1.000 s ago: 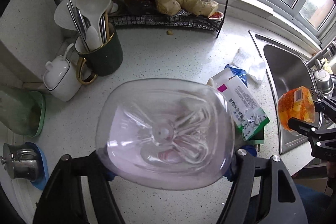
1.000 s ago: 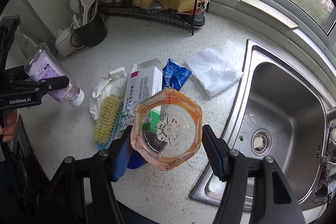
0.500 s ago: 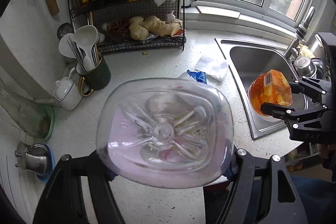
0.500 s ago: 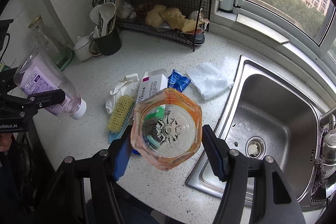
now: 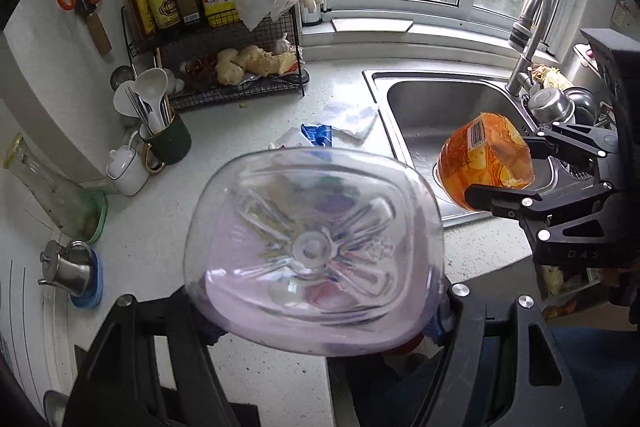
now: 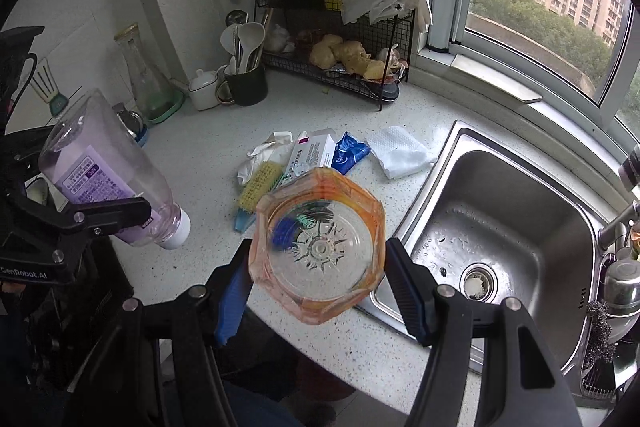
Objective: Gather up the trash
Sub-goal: 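Lift both held items and carry them down toward the red bucket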
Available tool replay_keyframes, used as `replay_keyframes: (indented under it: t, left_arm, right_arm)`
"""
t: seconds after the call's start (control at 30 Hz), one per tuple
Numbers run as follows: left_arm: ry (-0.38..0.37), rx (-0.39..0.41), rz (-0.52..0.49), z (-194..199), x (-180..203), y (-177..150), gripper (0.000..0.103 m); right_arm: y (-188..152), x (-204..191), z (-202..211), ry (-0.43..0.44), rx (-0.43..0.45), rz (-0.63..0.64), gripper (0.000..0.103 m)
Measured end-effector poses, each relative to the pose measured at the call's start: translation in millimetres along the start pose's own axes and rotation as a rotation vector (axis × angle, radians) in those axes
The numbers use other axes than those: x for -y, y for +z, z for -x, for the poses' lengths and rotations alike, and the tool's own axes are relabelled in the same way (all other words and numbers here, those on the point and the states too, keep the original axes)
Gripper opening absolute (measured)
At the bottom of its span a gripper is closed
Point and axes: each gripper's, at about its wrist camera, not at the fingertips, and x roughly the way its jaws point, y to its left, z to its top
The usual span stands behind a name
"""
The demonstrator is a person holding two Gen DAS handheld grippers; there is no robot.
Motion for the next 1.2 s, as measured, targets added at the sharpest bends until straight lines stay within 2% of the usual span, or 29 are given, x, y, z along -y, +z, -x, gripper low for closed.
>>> replay_keyframes:
  t: [0.13, 0.37, 0.63, 0.9, 1.03, 1.2]
  left_arm:
    - [-0.002, 0.012, 0.0, 20, 33, -19, 0.07]
    - [0.005, -0.005, 0.025, 39, 90, -61, 0.07]
    - [-0.008, -0.085, 0.068, 36, 141, -116, 0.07]
    - [-0.049, -0.167, 0.104, 11, 147, -155, 0.07]
    - [-0.07, -0.214, 0.12, -13, 143, -171, 0.07]
    - [-0.063, -0.279, 0.128, -55, 146, -198, 0.069]
  right_arm:
    - [-19, 1, 20, -0.007, 0.023, 0.025, 0.061]
    - [-66, 0, 56, 0.031, 0.035, 0.028, 0.061]
    - [-129, 0, 60, 0.055, -0.046, 0.02, 0.061]
    - [-167, -1, 36, 0.04, -0.14, -0.007, 0.061]
    - [-174, -3, 18, 0.045, -0.174, -0.035, 0.061]
    - [-193, -4, -11, 0.057, -0.214, -0.047, 0.061]
